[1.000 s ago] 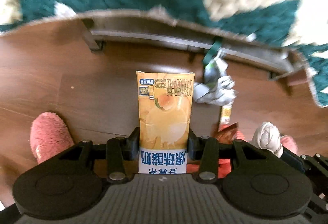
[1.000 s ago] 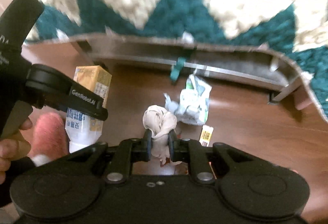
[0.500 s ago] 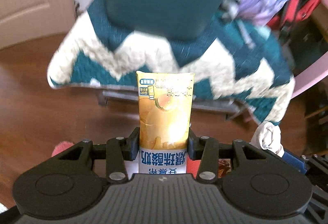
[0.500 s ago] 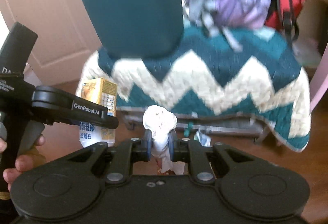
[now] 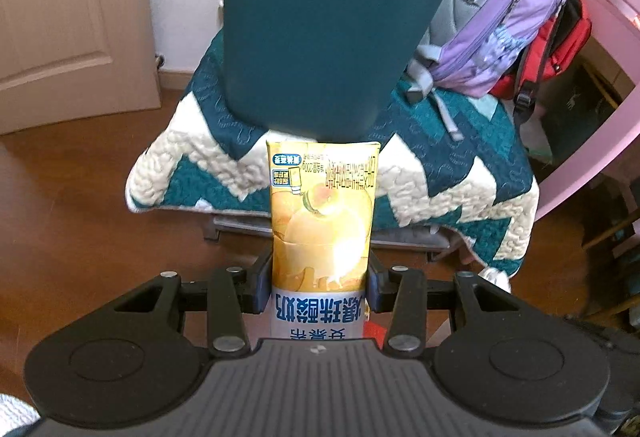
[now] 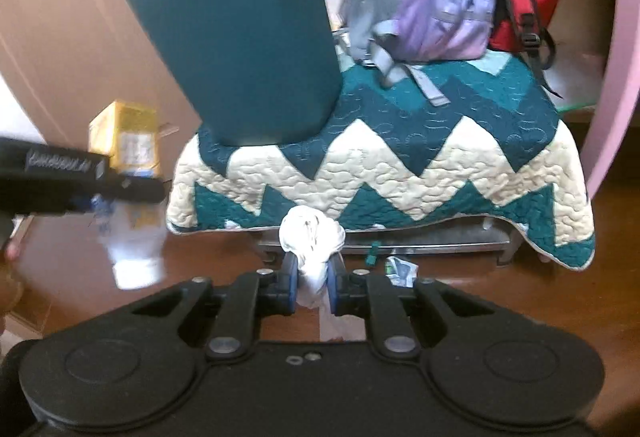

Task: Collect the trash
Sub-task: 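Lift the milk carton and white cloth up to the wastebasket with both tools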

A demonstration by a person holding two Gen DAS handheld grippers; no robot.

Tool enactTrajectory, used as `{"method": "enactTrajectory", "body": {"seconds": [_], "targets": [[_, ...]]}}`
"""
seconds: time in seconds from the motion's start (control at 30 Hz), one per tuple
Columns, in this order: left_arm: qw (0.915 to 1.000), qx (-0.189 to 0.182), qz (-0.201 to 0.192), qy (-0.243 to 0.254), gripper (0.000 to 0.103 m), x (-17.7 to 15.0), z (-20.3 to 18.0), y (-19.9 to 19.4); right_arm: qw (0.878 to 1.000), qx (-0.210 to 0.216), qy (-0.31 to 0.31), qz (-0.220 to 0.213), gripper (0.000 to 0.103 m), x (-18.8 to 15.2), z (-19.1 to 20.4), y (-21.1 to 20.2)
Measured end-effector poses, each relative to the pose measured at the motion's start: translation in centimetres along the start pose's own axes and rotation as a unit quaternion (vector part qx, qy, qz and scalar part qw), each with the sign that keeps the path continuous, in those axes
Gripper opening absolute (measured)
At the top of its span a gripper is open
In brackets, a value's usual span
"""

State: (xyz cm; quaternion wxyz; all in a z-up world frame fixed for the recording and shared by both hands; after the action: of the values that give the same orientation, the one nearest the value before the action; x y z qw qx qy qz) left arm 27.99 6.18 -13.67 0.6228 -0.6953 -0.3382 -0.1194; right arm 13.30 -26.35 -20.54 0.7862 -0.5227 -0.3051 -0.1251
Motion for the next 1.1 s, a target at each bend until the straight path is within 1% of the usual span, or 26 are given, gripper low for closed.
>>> {"method": "enactTrajectory", "body": {"seconds": [0.07,0.13,0.17,0.2,0.23,0.27,0.3,0.33,0.37,0.4,0.53,0.6,0.77,0.9,1.0,1.1], "targets": [[1.0,0.0,0.005,-0.006,0.043,-0.3,0.5,0.0,1.0,0.005,-0.001,-0.002,0.014,0.0,0.0,-0.1],[0.9999,0.0,0.008,-0.011,0.043,-0.5,0.8,0.1,0.999,-0.01,-0.038,0.013,0.014,-0.2,0.5,0.3],[0.9999,-0.001,0.007,-0.011,0.043,-0.6,0.9,0.0,1.0,-0.007,-0.028,0.011,0.014,-0.1,0.2,0.2],[0.9999,-0.001,0.005,-0.01,0.043,-0.6,1.0,0.0,1.0,0.015,0.006,-0.003,0.014,-0.1,-0.6,-0.1],[0.9999,0.001,0.005,-0.009,0.043,-0.7,1.0,0.1,1.0,0.015,0.011,0.006,0.014,-0.6,-1.0,0.5],[0.9999,0.002,0.007,-0.009,0.043,-0.8,0.9,0.1,0.999,-0.019,-0.032,0.037,0.014,-1.3,-0.6,1.7],[0.9999,0.002,0.009,-0.01,0.043,-0.8,1.0,0.2,0.995,-0.041,-0.069,0.056,0.013,-2.2,-0.2,2.6],[0.9999,0.001,0.009,-0.008,0.043,-1.0,1.0,0.2,0.996,-0.031,-0.063,0.057,0.013,-2.6,-0.5,2.8],[0.9999,0.002,0.009,-0.005,0.043,-1.1,1.0,0.2,0.997,-0.018,-0.045,0.054,0.013,-2.5,-0.8,2.6],[0.9999,0.004,0.01,0.0,0.043,-1.2,0.9,0.3,0.998,-0.014,-0.036,0.045,0.013,-2.2,-0.9,2.3],[0.9998,0.005,0.017,0.002,0.043,-1.3,0.9,0.8,0.998,-0.003,-0.055,0.007,0.013,0.3,-0.6,0.3],[0.9999,0.002,0.017,0.001,0.043,-1.2,0.9,0.8,0.998,0.001,-0.062,0.003,0.013,1.3,-0.4,-0.2],[0.9999,-0.004,-0.005,0.012,0.043,0.7,0.4,-1.0,0.997,0.018,-0.071,-0.025,0.013,4.6,0.7,-2.6],[0.9988,-0.011,-0.038,0.027,0.043,3.8,-0.2,-3.5,0.994,0.025,-0.089,-0.061,0.013,8.9,2.5,-5.1],[0.9968,-0.008,-0.066,0.045,0.043,6.5,-0.9,-5.4,0.99,0.029,-0.101,-0.093,0.013,12.6,3.9,-7.1],[0.993,0.001,-0.101,0.062,0.043,9.9,-1.6,-7.6,0.985,0.029,-0.113,-0.123,0.013,16.3,5.2,-8.5]]}}
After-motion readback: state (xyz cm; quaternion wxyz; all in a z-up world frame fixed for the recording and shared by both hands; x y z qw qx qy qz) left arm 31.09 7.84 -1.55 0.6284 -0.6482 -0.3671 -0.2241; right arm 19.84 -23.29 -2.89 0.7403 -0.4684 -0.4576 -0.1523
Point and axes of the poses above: each gripper's, at about its wrist camera, not at the fingertips, and y roughly the way its jaws point, z to its left, x to its top, the point moved 1 cm from there along y, roughly the way its jaws point, and after that the axes turned 5 degrees about -z, right-handed, at the moved point
